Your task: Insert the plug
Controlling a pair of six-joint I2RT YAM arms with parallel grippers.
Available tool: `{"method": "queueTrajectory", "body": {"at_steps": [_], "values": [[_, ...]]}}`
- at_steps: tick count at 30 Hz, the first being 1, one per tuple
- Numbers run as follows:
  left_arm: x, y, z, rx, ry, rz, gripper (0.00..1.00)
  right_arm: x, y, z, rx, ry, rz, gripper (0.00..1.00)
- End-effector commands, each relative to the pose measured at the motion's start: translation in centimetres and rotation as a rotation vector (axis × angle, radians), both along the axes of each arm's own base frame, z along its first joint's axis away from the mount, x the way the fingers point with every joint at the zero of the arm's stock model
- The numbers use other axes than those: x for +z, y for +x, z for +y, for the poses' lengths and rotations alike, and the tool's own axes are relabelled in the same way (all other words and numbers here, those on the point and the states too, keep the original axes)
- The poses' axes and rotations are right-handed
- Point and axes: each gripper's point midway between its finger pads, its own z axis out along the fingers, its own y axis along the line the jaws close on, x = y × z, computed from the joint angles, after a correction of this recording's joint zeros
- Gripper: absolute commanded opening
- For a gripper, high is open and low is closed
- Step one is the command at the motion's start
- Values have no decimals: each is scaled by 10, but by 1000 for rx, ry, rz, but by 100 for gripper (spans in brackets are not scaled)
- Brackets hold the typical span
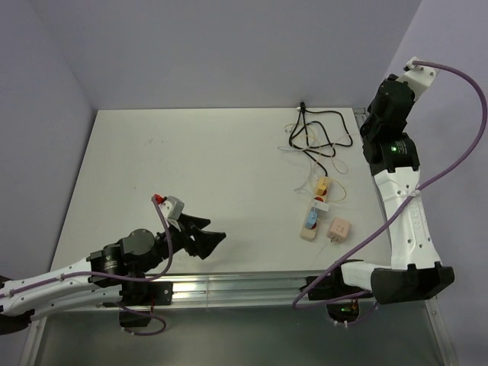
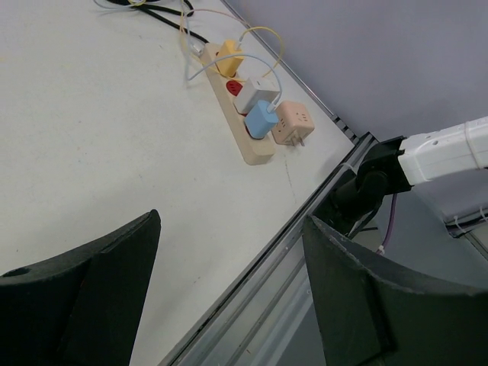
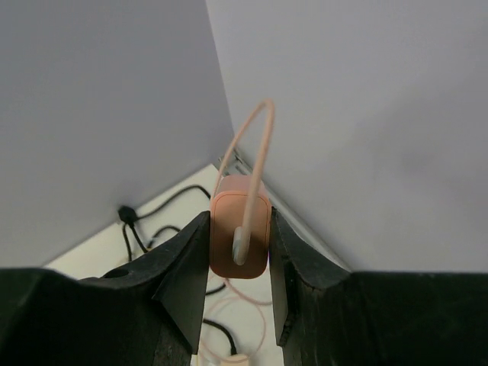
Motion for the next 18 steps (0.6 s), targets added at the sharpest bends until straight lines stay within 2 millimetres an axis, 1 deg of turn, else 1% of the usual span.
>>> {"method": "queueTrajectory", "body": {"at_steps": [1,3,5,6,7,8,9,10,11,12,13,14,15,16,17,18], "values": [[7,-4,0,-15,-26,10,80,-6,-7,-10,-48,39,-29,0],[9,-6,0,-24,-36,10,80,-18,-10,-17,-81,51,-3,0],[11,-7,-1,-35,-44,9,80,-26,-11,-18,-87,71,15,0],[11,-8,-1,-36,-44,7,80,-29,-17,-33,-141,75,26,0],[12,-8,-1,-38,-46,5,80,-31,-22,-38,-182,86,30,0],[12,-8,-2,-43,-46,4,80,-41,-26,-41,-202,90,72,0],[13,-8,-2,-44,-45,3,80,-45,-33,-47,-244,102,80,0],[13,-8,-3,-46,-45,3,80,-49,-38,-49,-262,110,90,0],[13,-9,-4,-48,-47,1,80,-55,-49,-48,-274,119,113,0],[13,-9,-4,-51,-50,0,80,-69,-53,-47,-281,138,132,0],[14,-10,-5,-55,-54,1,80,-75,-59,-47,-283,144,143,0],[14,-10,-5,-57,-59,-1,80,-78,-71,-46,-284,152,144,0],[14,-11,-6,-64,-63,0,80,-95,-77,-44,-286,163,177,0],[13,-12,-7,-69,-66,1,80,-103,-82,-42,-279,171,190,0],[13,-12,-7,-73,-71,4,80,-109,-94,-38,-259,187,193,0],[13,-13,-8,-76,-80,4,80,-132,-98,-34,-254,213,229,0]]}}
